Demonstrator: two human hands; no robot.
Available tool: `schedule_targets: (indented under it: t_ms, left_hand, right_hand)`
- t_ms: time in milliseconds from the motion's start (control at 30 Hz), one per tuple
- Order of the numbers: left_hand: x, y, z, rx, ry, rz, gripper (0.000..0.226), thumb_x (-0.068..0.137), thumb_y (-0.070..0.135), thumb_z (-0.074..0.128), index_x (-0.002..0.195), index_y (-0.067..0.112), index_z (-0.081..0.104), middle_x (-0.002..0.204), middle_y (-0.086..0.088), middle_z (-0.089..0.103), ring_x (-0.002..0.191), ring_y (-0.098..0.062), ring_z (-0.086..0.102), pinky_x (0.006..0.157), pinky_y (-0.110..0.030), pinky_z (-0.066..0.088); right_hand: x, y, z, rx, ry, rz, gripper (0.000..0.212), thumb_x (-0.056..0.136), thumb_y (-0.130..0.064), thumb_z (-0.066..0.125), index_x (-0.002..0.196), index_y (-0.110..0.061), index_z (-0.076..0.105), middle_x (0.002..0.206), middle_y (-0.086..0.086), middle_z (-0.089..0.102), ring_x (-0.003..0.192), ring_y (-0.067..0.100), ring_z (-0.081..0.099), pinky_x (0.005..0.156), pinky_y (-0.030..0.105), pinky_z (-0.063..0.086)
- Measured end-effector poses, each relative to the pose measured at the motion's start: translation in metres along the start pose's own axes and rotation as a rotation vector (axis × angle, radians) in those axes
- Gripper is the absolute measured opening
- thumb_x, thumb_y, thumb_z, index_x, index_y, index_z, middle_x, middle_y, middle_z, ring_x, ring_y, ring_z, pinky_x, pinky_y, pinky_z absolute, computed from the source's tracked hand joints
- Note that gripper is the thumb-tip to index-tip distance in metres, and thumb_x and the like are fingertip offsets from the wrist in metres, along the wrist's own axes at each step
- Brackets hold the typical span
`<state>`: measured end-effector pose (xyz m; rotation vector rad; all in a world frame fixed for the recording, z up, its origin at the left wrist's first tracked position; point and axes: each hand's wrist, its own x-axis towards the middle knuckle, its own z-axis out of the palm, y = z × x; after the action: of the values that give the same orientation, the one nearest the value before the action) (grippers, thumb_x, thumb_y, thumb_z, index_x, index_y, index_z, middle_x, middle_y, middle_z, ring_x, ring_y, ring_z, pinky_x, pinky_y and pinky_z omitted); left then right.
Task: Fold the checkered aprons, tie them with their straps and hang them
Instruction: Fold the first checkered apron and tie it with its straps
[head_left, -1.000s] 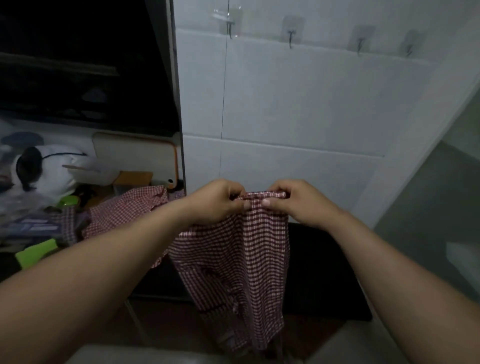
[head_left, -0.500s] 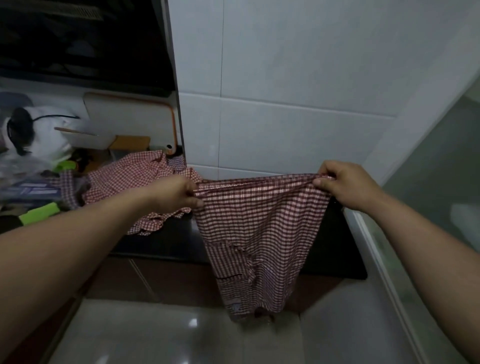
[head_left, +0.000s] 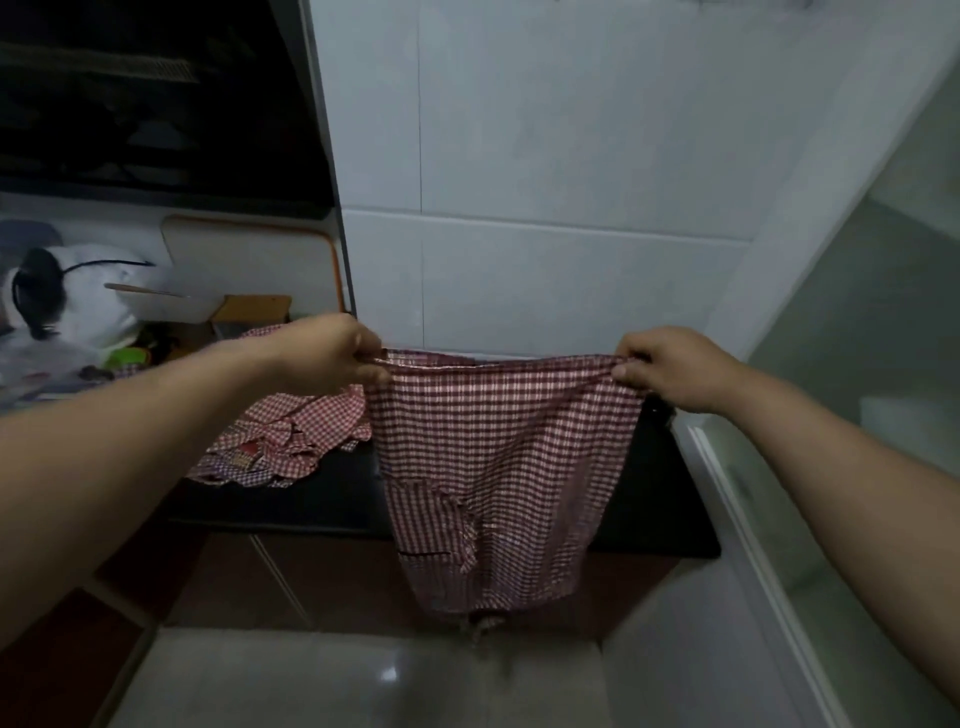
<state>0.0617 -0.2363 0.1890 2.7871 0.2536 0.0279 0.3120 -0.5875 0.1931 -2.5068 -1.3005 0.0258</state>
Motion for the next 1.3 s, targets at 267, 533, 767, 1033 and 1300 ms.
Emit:
schedule_targets:
  t_ms: [267, 533, 767, 1033, 1300]
  left_hand:
    - [0.002, 0.018, -0.014, -0.270, 0.303, -0.091, 0.014, 0.098, 0.016, 0.066, 0.096, 0.023, 0.053, 0.088, -0.001, 0.062, 0.077, -0.021, 0.061, 0.063, -0.037, 0.048]
    - [-0.007, 0.017, -0.013, -0.499, 0.361, -0.152, 0.011, 0.101, 0.020, 0.067, 0.090, 0.018, 0.068, 0.089, 0.000, 0.074, 0.089, -0.019, 0.070, 0.084, -0.043, 0.058]
    - [-0.014, 0.024, -0.010, -0.686, 0.357, -0.185, 0.014, 0.105, 0.025, 0.060, 0.102, 0.015, 0.070, 0.101, -0.003, 0.076, 0.100, -0.021, 0.072, 0.090, -0.040, 0.057]
    - [-0.027, 0.014, -0.021, -0.751, 0.077, -0.190, 0.013, 0.104, 0.020, 0.060, 0.104, 0.008, 0.066, 0.112, -0.022, 0.071, 0.103, -0.035, 0.068, 0.102, -0.051, 0.055]
    - [-0.022, 0.019, -0.003, -0.177, -0.039, -0.159, 0.015, 0.104, 0.018, 0.055, 0.100, 0.026, 0.067, 0.102, 0.002, 0.068, 0.093, -0.016, 0.065, 0.078, -0.033, 0.051]
  right_hand:
    - [0.002, -0.003, -0.017, 0.033, 0.053, 0.029, 0.015, 0.097, -0.022, 0.070, 0.083, -0.025, 0.065, 0.078, -0.011, 0.065, 0.080, 0.015, 0.061, 0.065, 0.024, 0.040]
    - [-0.006, -0.003, -0.021, 0.039, 0.001, 0.095, 0.013, 0.096, -0.030, 0.072, 0.090, -0.019, 0.075, 0.085, -0.004, 0.071, 0.083, 0.013, 0.064, 0.074, 0.031, 0.047]
    - [-0.006, -0.003, -0.019, 0.017, 0.013, 0.089, 0.013, 0.098, -0.026, 0.069, 0.086, -0.022, 0.069, 0.087, -0.002, 0.070, 0.087, 0.018, 0.064, 0.072, 0.030, 0.041]
    - [-0.011, -0.003, -0.033, 0.330, -0.082, 0.117, 0.012, 0.100, -0.022, 0.068, 0.093, -0.015, 0.076, 0.087, 0.005, 0.075, 0.079, 0.017, 0.068, 0.076, 0.031, 0.056]
    - [0.000, -0.019, -0.026, 0.291, -0.123, 0.122, 0.015, 0.101, -0.024, 0.066, 0.094, -0.014, 0.074, 0.092, 0.009, 0.075, 0.085, 0.021, 0.068, 0.086, 0.040, 0.056]
